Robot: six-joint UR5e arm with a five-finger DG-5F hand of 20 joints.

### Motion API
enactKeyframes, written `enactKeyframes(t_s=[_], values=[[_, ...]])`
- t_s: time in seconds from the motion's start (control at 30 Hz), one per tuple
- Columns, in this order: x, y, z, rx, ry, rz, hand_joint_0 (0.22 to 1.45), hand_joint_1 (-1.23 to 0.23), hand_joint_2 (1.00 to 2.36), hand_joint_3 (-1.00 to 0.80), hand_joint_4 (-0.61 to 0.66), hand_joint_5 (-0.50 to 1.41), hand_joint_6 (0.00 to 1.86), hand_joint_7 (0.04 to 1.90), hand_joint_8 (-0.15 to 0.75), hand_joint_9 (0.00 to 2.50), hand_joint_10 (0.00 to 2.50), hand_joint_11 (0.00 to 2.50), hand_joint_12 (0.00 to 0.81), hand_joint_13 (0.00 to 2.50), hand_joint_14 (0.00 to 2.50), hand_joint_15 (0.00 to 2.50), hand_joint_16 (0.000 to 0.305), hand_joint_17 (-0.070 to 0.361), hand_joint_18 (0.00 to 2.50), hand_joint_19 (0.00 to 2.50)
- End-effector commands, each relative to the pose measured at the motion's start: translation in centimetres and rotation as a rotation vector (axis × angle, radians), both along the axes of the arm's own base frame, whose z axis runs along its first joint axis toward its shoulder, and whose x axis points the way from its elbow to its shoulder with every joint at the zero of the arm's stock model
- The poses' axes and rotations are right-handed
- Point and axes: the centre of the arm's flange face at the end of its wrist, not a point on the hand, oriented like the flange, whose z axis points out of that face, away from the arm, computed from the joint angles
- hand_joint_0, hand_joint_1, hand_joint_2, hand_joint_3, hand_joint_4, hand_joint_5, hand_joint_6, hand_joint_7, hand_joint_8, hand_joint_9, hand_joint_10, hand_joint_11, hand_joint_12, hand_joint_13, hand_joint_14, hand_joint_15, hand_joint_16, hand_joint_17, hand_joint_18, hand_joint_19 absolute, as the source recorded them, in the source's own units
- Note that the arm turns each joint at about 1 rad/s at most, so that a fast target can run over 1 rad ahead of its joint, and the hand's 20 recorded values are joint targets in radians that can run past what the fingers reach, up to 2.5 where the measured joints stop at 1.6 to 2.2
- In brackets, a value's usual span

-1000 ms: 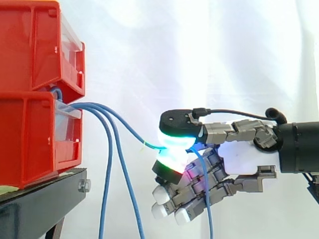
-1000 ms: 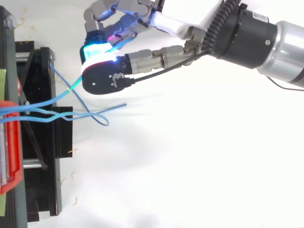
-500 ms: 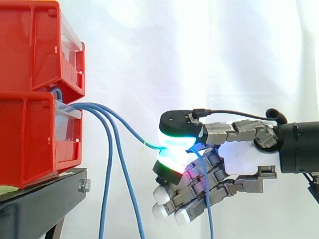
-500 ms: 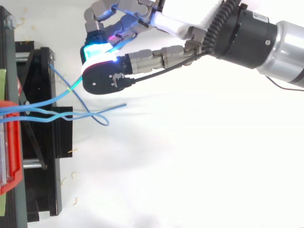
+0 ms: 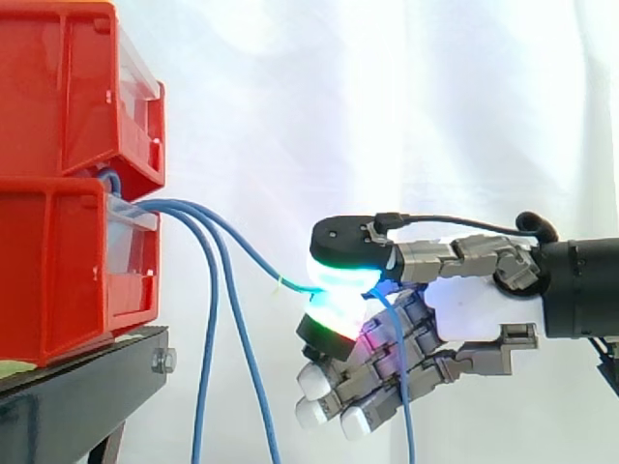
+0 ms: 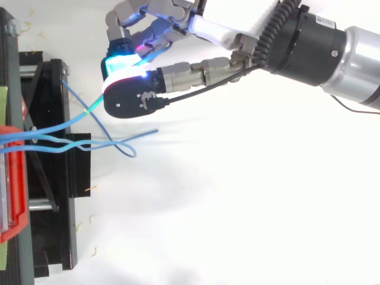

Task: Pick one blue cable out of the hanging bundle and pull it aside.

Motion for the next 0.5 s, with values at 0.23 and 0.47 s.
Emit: enactKeyframes(t_s=[0.23,0.47], values=[[-0.03,0.00,-0.07,0.000,0.001,-0.001,0.65,-0.81,1.00,0.10,0.31,-0.15,0.90,1.53,0.360,0.83,0.01,0.62,0.456,0.64,0.01,0.38,0.062,0.138,0.62,0.50],[-0.03,0.00,-0.07,0.000,0.001,-0.001,0.65,-0.81,1.00,0.11,0.31,-0.15,0.90,1.54,0.360,0.83,0.01,0.63,0.456,0.64,0.01,0.37,0.062,0.138,0.62,0.51]])
